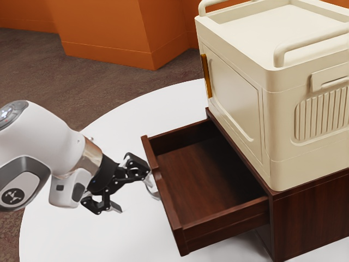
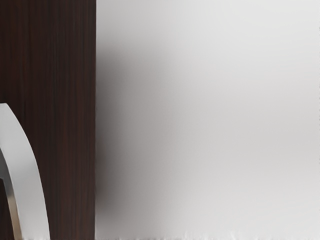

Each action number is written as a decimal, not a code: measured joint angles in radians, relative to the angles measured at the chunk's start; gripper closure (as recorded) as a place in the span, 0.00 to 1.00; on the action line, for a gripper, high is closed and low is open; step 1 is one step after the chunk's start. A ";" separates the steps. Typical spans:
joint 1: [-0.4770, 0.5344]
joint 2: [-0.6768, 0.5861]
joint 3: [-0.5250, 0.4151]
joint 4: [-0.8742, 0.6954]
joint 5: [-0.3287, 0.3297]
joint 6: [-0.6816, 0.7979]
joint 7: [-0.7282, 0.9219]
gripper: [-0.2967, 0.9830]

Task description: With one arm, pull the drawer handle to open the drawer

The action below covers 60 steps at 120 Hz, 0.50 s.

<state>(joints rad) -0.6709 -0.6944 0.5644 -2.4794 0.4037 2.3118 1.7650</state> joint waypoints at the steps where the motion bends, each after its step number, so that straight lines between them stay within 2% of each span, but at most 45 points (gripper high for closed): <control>1: 0.000 0.000 0.000 0.000 0.000 0.000 0.000 0.23; 19: 0.011 -0.002 -0.021 0.003 0.001 0.001 0.000 0.23; 34: 0.076 -0.011 -0.112 0.035 -0.018 -0.003 0.000 0.23; 45: 0.123 0.013 -0.179 0.180 -0.105 -0.068 -0.009 0.23; 54: 0.134 0.059 -0.208 0.273 -0.218 -0.125 -0.031 0.23; 60: 0.138 0.095 -0.223 0.324 -0.271 -0.157 -0.065 0.23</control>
<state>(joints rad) -0.5334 -0.5992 0.3416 -2.1553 0.1331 2.1548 1.6997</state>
